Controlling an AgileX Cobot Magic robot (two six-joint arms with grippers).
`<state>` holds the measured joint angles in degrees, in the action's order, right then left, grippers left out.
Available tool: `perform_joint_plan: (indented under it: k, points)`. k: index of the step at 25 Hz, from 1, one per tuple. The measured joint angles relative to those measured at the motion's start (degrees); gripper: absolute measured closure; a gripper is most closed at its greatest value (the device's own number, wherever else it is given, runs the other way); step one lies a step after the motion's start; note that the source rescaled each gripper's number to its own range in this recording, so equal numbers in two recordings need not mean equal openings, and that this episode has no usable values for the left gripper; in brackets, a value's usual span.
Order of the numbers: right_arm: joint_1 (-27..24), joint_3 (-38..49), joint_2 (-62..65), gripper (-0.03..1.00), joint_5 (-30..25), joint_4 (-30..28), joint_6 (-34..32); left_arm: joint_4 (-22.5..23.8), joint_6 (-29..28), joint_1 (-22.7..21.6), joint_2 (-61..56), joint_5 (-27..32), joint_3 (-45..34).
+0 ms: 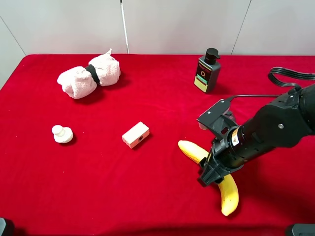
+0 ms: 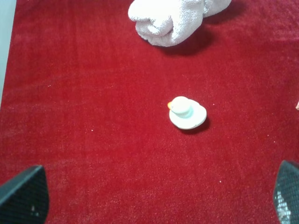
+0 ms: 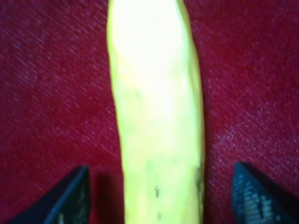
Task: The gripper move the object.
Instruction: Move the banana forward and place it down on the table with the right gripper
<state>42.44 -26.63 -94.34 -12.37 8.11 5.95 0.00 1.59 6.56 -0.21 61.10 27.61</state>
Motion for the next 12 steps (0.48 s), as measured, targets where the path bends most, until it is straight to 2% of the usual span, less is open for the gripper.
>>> perform_joint_plan:
  k: [7, 10, 12]
  points:
    - [0.0, 0.0, 0.0, 0.32, 0.1, 0.0, 0.0, 0.0, 0.0, 0.0, 0.0, 0.0, 0.0]
    - [0.0, 0.0, 0.0, 0.10, 0.5, 0.0, 0.0, 0.0, 0.0, 0.0, 0.0, 0.0, 0.0]
    - [0.0, 0.0, 0.0, 0.02, 1.1, 0.0, 0.0, 0.0, 0.0, 0.0, 0.0, 0.0, 0.0]
